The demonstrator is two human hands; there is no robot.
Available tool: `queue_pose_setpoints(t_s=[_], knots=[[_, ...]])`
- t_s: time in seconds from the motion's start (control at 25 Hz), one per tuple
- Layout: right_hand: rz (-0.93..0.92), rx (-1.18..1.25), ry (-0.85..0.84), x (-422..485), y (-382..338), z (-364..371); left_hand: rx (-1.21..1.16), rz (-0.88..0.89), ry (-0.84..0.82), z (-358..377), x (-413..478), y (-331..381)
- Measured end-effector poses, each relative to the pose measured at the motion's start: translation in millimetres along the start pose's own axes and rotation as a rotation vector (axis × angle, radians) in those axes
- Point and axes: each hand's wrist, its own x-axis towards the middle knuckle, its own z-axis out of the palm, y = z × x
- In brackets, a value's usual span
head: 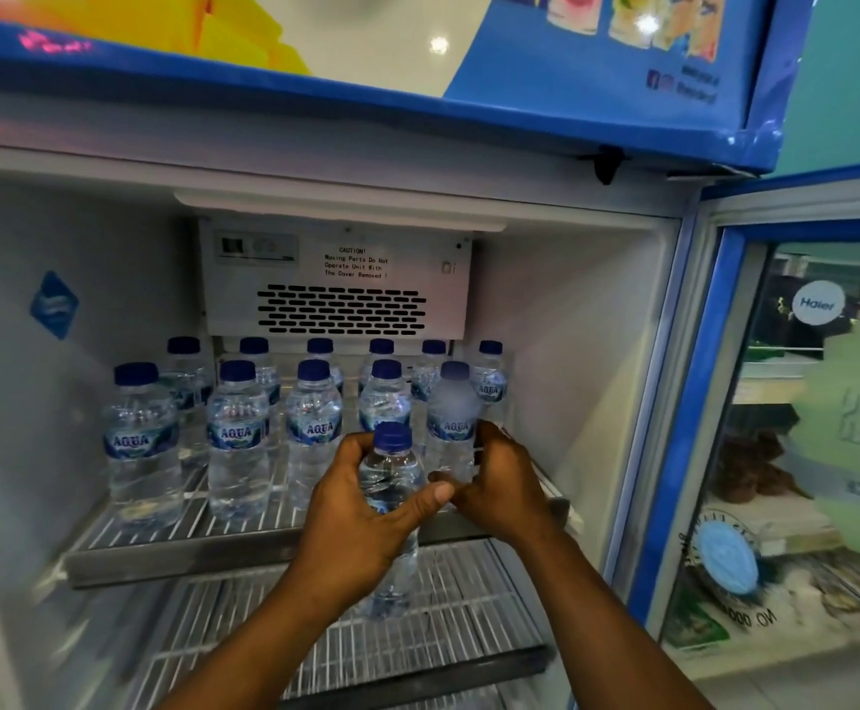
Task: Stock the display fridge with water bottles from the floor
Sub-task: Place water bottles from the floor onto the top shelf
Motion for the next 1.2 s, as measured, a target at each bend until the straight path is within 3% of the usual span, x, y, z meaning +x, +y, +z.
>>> queue_pose_setpoints(t_s=[0.16,0.24,0.32,0.4,0.52,0.68,0.88,1.2], knots=[[0.009,0.038,0.125,-18,-10,-12,-0.025,-0.02,0.01,3,0,1],[-0.027,0.234,0.142,-37,-19,-26,-0.05,-0.046,0.027,4,3,0],[-0.081,0.347,-0.145,-59,-37,-36,-0.099,-0.053,0.035,9,7,3],[-0.098,0.308,-0.361,-74,-52,-33,-0.149,-0.067,0.027,17,8,10],[-0.013,0.369,-0.24,-79,-54,-29,-0.183,-0.107,-0.05,27,9,18],[0.07,0.455,-0.067,-78,-42,-48,-0.059,-0.018,-0.152,18,13,8],[0.179,0.309,0.218,-50,-23,-70,0.587,0.194,-0.174,4,13,-29],[0.223,0.105,0.156,-13,2,-56,0.749,0.228,-0.195,6,7,-60]])
